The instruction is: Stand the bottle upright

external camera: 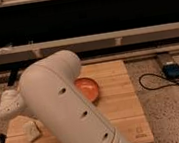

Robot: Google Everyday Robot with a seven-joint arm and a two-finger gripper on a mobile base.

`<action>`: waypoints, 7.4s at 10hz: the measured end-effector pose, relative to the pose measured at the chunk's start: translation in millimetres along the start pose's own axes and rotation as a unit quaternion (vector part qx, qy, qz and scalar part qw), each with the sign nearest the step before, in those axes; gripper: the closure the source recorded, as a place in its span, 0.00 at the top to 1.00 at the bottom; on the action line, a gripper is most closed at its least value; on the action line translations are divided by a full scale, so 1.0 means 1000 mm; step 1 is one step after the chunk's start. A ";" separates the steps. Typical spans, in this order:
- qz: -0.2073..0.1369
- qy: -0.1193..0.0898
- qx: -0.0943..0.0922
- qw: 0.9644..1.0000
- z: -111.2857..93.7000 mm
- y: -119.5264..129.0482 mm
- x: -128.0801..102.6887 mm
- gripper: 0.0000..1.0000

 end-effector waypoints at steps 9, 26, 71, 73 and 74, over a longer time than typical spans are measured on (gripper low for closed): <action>-0.030 0.044 0.016 0.998 0.008 0.001 0.006 0.62; -0.052 0.055 0.018 0.997 0.014 0.008 0.002 0.48; 0.103 -0.430 -0.080 0.893 -0.137 -0.035 0.079 0.00; 0.104 -0.452 -0.078 0.883 -0.141 -0.037 0.085 0.00; 0.103 -0.464 -0.075 0.876 -0.143 -0.038 0.087 0.00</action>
